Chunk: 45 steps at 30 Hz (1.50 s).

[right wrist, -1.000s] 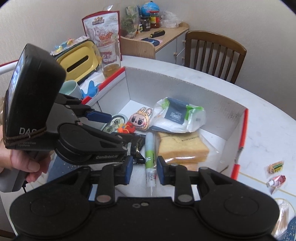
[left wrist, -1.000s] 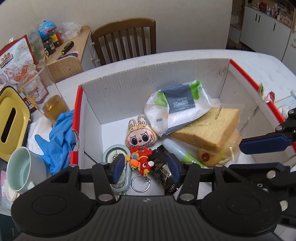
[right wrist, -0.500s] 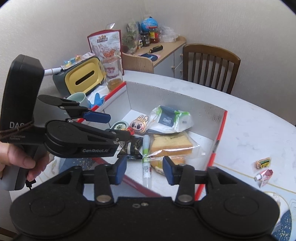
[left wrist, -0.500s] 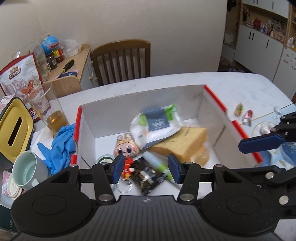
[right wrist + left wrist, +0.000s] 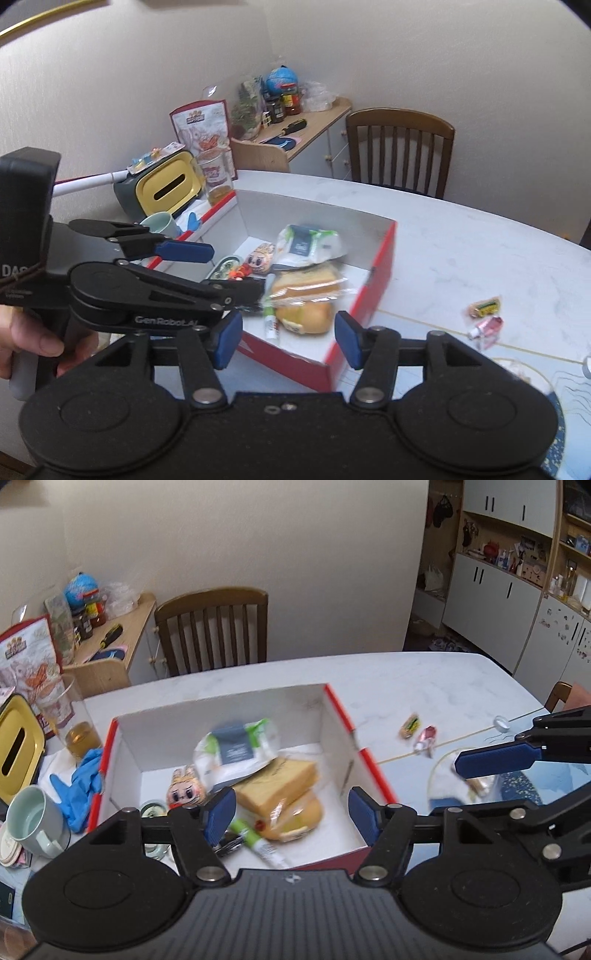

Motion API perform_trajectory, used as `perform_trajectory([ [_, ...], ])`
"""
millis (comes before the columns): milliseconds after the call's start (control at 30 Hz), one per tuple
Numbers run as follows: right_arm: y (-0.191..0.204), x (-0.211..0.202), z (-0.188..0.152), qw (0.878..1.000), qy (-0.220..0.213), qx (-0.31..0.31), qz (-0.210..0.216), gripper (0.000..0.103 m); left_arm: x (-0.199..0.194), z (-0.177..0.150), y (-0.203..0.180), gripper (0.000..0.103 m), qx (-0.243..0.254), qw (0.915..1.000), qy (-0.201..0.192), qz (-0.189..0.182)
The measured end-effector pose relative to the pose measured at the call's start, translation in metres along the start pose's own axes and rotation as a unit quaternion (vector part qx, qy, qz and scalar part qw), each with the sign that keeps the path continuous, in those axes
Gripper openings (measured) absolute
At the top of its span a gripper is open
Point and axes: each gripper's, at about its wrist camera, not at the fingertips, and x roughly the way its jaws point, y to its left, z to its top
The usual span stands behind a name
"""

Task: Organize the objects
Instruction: 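Move both tools back toward the cotton-swab bag and metal lid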

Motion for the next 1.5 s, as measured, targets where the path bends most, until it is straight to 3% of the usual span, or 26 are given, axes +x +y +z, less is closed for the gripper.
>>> perform_trajectory([
  [367,-0.066,-0.044,-0.025,1.0,-0.011,0.004,-0.01,0.079,0.006,0.011,-0.079,0.067,-0.011,0.9999,-0.007,-0.009],
  [467,-0.09,-0.056,-0.033,1.0,-0.014,0.012,-0.017,0.085,0.014,0.013,-0.1,0.079,-0.021,0.9997,-0.006,-0.015],
  [733,-0.158,-0.08,-0.057,0.998,-0.022,0.047,-0.048,0.101,0.04,0.02,-0.156,0.079,-0.027,0.9994,-0.003,-0.022],
  [1100,-0.243,-0.094,-0.084,0.992,-0.024,0.079,-0.094,0.102,0.091,0.018,-0.224,0.081,-0.015,0.9987,0.026,-0.042],
  [1200,-0.266,-0.095,-0.091,0.99,-0.017,0.09,-0.105,0.102,0.106,0.016,-0.239,0.087,-0.008,0.9983,0.04,-0.042],
  [1500,-0.316,-0.074,-0.107,0.985,0.004,0.099,-0.143,0.102,0.153,0.013,-0.256,0.089,-0.034,0.9959,0.074,-0.04],
])
